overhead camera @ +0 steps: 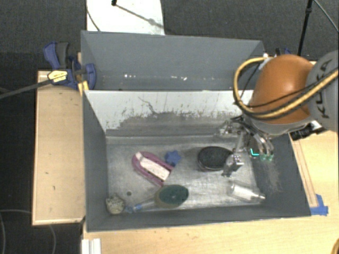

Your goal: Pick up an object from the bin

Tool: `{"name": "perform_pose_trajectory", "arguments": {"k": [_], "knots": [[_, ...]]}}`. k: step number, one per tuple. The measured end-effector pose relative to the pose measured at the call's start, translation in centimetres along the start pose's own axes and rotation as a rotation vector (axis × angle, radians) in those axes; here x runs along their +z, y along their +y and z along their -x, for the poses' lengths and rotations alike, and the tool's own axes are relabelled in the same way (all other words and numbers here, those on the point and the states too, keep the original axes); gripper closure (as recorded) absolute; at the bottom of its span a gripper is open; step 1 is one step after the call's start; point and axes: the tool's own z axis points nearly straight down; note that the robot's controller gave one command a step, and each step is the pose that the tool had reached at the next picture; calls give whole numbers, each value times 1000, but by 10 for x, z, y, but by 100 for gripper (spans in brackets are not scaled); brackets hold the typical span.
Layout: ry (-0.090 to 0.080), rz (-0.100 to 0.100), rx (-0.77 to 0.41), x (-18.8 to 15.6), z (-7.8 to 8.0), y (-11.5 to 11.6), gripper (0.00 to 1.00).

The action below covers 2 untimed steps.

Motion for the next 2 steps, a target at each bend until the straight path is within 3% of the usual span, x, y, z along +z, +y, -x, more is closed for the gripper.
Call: {"name": "perform_pose_trajectory", "arguments": {"k": [1,2], "knots": [[-9,1,113,114,38,-28,0],[-12,1,127,81,44,-17,0]]}}
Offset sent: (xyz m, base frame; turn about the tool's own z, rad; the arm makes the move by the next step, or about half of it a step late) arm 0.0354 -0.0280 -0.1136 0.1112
